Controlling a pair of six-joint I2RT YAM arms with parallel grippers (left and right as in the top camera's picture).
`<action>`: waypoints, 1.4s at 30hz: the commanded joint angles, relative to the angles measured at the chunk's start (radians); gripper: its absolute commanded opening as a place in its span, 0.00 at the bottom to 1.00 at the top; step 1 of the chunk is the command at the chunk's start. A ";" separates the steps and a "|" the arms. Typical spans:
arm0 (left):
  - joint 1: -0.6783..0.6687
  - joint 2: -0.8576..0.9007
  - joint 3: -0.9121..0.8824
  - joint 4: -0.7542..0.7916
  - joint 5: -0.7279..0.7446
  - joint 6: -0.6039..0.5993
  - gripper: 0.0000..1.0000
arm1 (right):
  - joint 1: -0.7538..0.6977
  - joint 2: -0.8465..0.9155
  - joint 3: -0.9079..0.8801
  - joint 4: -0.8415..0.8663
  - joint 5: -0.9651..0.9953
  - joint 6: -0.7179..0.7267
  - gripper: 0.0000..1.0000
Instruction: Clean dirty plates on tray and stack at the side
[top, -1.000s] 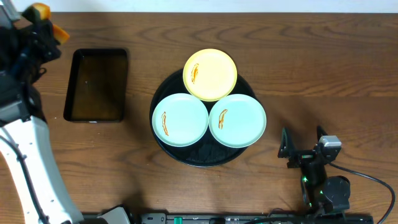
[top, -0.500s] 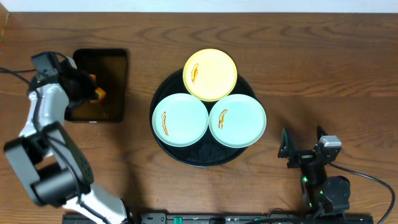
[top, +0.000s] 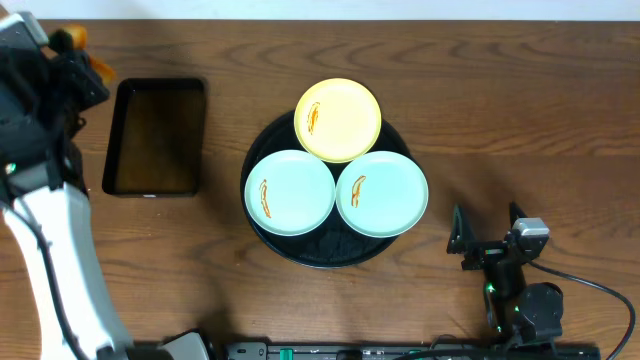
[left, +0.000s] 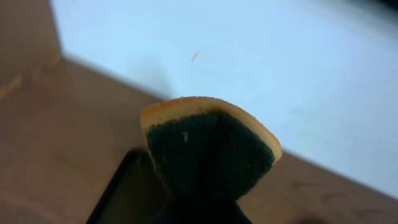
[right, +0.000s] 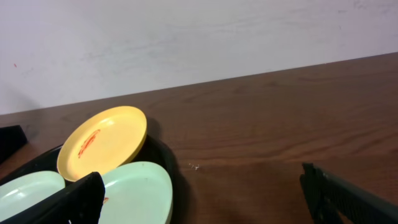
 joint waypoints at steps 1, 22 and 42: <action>-0.001 0.187 -0.079 -0.021 -0.073 0.014 0.08 | -0.011 0.000 -0.001 -0.003 0.000 -0.014 0.99; 0.001 -0.019 -0.017 0.002 0.085 0.003 0.07 | -0.011 0.000 -0.001 -0.003 0.000 -0.014 0.99; -0.006 0.346 -0.032 -0.114 0.063 0.006 0.08 | -0.011 0.000 -0.001 -0.003 0.000 -0.014 0.99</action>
